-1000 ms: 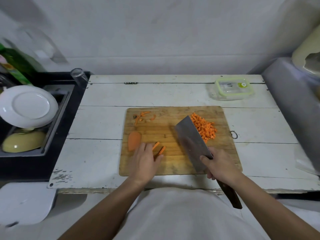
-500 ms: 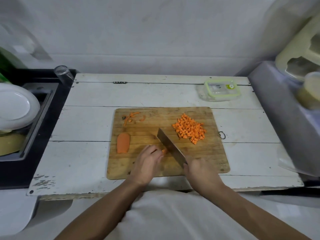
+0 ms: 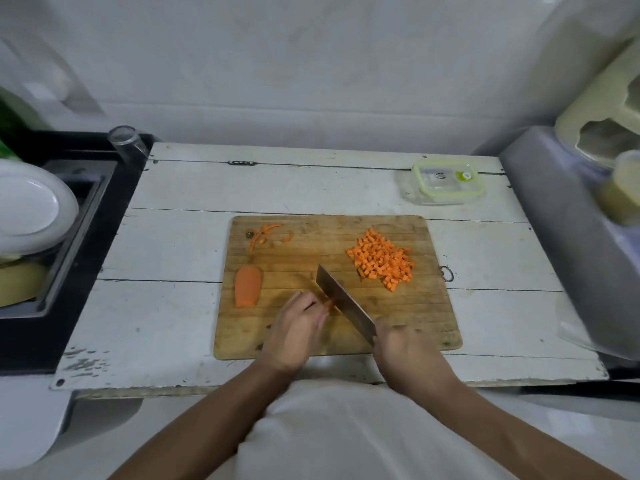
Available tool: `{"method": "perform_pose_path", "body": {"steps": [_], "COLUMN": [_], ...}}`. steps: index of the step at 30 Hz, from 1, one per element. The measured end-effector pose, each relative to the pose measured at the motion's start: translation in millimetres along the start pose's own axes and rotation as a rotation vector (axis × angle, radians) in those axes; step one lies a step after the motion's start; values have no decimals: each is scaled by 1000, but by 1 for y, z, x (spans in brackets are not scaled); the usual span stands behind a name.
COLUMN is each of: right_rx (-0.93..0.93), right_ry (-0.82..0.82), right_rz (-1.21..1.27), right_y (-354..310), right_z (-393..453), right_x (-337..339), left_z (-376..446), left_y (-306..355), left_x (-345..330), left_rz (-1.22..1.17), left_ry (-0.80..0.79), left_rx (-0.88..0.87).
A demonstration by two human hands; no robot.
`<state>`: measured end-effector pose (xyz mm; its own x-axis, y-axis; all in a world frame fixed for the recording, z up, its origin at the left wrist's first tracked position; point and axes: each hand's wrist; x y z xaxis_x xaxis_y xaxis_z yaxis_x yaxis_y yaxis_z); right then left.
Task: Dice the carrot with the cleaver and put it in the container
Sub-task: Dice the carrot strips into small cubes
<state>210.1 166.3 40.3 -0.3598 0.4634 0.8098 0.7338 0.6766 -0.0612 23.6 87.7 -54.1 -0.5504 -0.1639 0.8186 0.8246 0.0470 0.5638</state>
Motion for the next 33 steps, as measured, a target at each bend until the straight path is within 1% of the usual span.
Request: {"method": "perform_pose_path", "body": {"steps": [3, 6, 9, 14, 17, 20, 22, 24, 27, 30, 33], "right_rx": [3, -10, 10, 30, 20, 7, 6, -3, -4, 2, 22], "right_ry": [-31, 27, 64, 112, 72, 7, 9, 43, 87, 99, 65], "right_rz": [-16, 120, 240, 186, 85, -11, 6, 78, 169, 184, 121], "right_y": [-11, -22, -18, -4, -5, -14, -23, -31, -29, -18, -13], "right_z": [6, 24, 31, 5, 1, 4, 13, 24, 29, 13, 1], "right_x": [0, 11, 19, 11, 4, -2, 1, 9, 15, 12, 8], "left_z": [1, -1, -12, -26, -25, -23, -21, -21, -25, -27, -26], "left_y": [-2, -2, -4, -7, -11, -9, -5, -6, -10, -15, -15], "left_x": [0, 0, 2, 7, 4, 1, 7, 7, 3, 2, 1], "left_rz": [20, 29, -25, -43, -12, 76, 71, 78, 99, 138, 138], "left_ry": [-11, -33, -93, -129, -169, -193, -172, -151, -201, -225, -219], "left_rx": [-30, -36, 19, 34, 62, 57, 31, -12, -5, 9, 1]}}
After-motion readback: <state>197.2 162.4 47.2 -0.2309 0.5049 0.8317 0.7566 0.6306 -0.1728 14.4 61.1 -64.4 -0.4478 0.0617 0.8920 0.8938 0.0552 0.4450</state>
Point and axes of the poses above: each hand's wrist, its own z-axis towards the middle knuckle, its own x-axis out of the back of the hand, y = z × x, and after that the axes turned 14 degrees about -y, right-handed
